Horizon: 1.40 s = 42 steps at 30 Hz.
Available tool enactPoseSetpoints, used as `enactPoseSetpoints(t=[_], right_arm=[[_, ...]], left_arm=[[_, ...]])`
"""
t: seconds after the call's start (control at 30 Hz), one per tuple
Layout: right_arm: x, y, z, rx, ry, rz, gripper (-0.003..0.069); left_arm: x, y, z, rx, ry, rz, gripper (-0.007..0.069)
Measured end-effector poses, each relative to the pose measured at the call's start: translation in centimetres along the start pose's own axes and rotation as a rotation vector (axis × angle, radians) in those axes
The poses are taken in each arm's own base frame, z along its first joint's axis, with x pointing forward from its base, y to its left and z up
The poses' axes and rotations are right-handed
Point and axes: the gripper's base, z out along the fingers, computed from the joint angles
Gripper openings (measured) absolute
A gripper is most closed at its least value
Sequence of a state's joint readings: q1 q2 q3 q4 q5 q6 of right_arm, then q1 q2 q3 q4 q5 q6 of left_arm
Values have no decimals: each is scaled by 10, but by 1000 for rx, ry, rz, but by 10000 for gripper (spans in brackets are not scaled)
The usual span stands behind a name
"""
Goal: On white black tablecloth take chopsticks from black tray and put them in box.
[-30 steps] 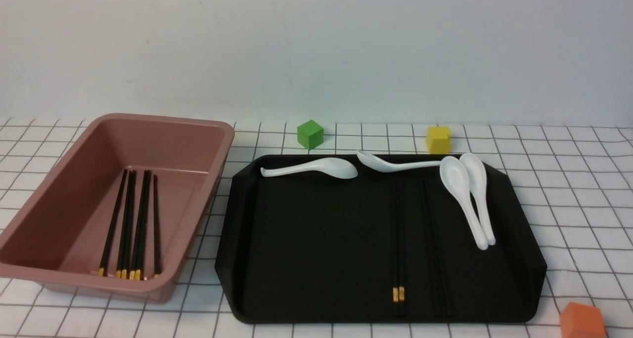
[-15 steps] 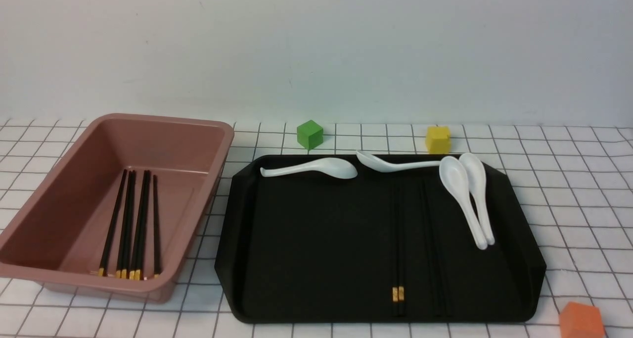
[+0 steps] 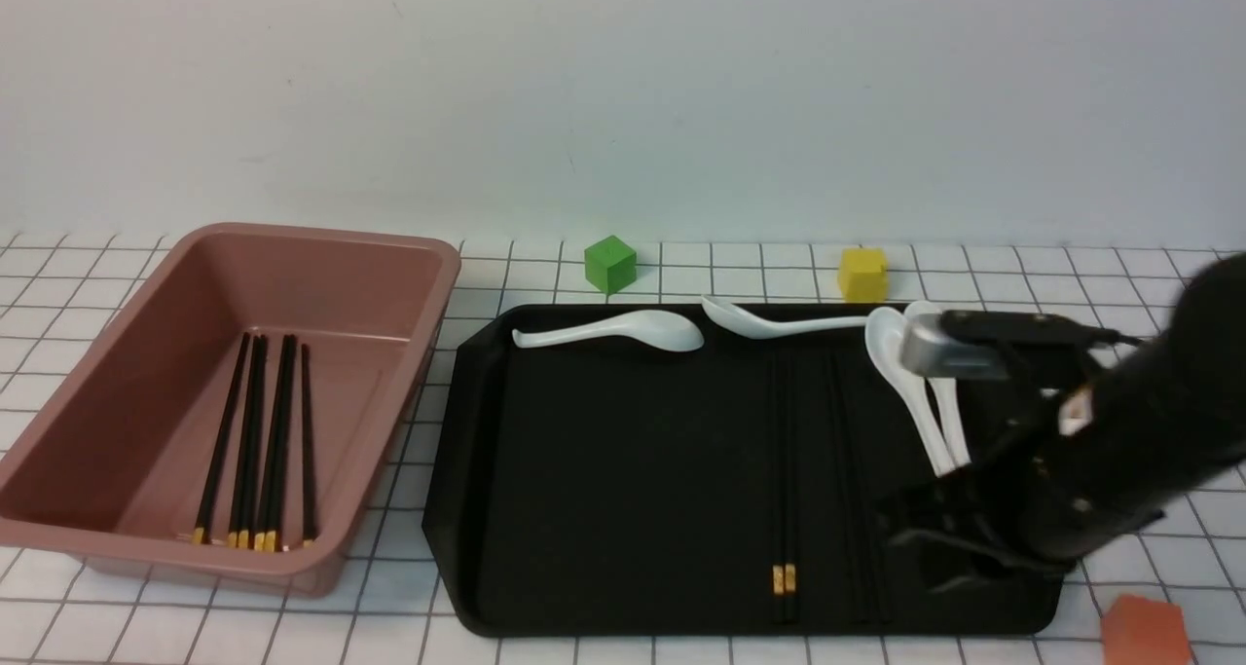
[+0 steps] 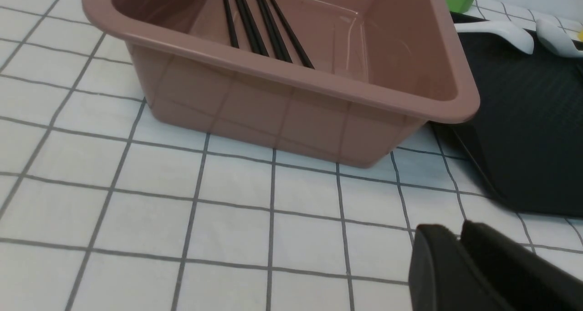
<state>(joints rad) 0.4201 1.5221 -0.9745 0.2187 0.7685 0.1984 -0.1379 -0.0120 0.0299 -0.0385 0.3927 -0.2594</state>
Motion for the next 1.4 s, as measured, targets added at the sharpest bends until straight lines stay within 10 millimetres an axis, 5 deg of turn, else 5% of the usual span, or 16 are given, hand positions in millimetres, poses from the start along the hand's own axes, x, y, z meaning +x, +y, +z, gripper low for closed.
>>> enactPoseSetpoints(t=[0.27, 0.47, 0.7, 0.87, 0.97, 1.17, 1.4], right_arm=[[-36, 54, 58, 113, 11, 48, 325], [-39, 57, 87, 141, 41, 92, 372], [-35, 52, 112, 180, 91, 119, 321], [-35, 51, 112, 192, 93, 113, 156], [-36, 52, 112, 190, 93, 116, 141], [-36, 55, 91, 185, 101, 129, 142], [-59, 96, -11, -74, -135, 126, 142]], left_arm=[[0, 0, 0, 0, 0, 0, 82], [0, 0, 0, 0, 0, 0, 82], [0, 0, 0, 0, -1, 0, 82], [0, 0, 0, 0, -1, 0, 82], [0, 0, 0, 0, -1, 0, 82], [0, 0, 0, 0, -1, 0, 82], [0, 0, 0, 0, -1, 0, 82]])
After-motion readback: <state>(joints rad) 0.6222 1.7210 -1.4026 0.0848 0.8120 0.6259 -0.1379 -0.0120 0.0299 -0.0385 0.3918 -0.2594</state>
